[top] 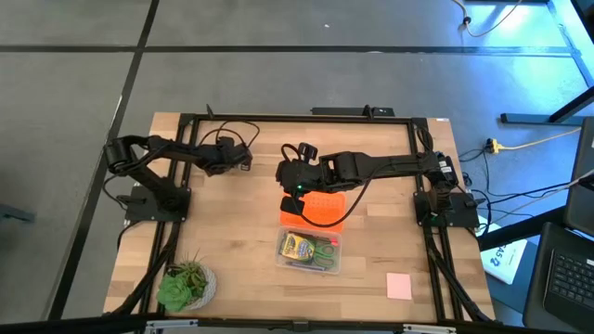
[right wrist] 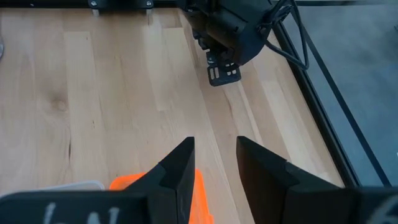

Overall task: Pack school essentials
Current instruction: Put the red eraser into the orange supply box

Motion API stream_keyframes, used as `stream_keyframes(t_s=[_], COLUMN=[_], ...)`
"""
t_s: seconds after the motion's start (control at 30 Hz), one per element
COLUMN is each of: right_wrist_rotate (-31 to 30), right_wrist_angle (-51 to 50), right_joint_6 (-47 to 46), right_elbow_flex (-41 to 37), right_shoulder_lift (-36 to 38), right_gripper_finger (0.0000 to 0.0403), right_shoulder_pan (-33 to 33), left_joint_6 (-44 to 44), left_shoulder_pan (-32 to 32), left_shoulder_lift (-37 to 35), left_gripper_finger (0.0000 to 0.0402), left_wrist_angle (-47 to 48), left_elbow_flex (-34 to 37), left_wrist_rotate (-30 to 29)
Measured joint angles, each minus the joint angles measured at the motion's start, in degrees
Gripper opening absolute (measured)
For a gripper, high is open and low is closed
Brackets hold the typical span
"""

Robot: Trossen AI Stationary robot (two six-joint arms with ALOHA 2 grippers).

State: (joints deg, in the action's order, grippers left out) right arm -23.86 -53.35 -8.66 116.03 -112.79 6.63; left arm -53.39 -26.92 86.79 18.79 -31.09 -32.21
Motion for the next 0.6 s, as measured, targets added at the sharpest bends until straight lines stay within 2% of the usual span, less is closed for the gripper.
stream_keyframes(t_s=[0.6], right_wrist_rotate=[0.0], right_wrist_angle=[0.0], right_joint_6=[0.2], right_elbow_flex=[0.0], right_shoulder_lift=[0.0], right_gripper_finger=[0.012], right_shoulder_pan=[0.0], left_joint_6=[0.2], left_shoulder_pan=[4.5], left_shoulder_lift=[-3.5], left_gripper_finger=[0.0075], left_wrist_angle=[0.2], left_elbow_flex=[0.2], left_wrist_rotate=[4.6])
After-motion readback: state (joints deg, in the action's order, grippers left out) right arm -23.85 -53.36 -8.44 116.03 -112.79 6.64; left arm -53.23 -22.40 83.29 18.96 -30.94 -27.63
